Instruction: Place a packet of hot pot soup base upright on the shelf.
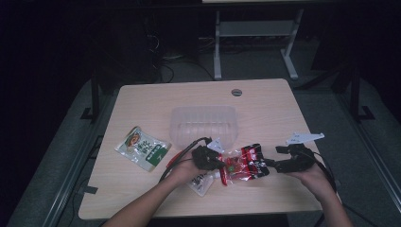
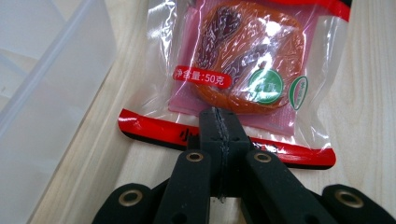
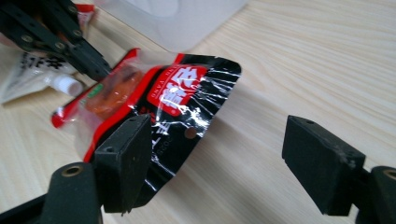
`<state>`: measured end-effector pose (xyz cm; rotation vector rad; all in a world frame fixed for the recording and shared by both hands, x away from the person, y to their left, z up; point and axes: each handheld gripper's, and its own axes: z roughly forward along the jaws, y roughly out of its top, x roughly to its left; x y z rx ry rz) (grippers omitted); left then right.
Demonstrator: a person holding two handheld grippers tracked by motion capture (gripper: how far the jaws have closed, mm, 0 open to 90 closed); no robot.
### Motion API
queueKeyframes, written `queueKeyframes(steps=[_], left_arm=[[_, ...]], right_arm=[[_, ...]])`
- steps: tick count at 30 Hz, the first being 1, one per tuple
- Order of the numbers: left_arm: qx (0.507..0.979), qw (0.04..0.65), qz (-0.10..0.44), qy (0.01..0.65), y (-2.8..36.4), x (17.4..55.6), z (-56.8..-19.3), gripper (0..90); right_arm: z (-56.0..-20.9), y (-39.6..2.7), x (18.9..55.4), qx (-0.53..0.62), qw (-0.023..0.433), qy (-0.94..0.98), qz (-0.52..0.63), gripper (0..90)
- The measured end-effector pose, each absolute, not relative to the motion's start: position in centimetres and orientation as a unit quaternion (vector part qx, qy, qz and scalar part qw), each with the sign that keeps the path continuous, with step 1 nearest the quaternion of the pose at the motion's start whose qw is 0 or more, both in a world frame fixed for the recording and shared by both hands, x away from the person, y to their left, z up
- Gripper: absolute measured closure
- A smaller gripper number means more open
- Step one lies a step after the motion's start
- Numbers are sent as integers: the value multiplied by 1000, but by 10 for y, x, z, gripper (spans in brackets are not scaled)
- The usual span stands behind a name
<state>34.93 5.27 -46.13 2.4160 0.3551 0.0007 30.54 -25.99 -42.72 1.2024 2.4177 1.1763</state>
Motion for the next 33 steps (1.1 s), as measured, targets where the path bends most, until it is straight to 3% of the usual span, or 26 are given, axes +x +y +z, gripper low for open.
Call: queueKeyframes(steps=[9, 26, 33], left_arm=[[930, 341, 0, 137, 53, 349, -461, 896], [931, 340, 6, 136, 53, 348, -461, 898], [931, 339, 8, 137, 52, 347, -461, 898]], right_arm=[[-427, -249, 307, 399, 81, 817, 408, 234], [-458, -241, 321, 401, -22, 818, 412, 256], [-457, -233, 319, 396, -37, 818, 416, 279]])
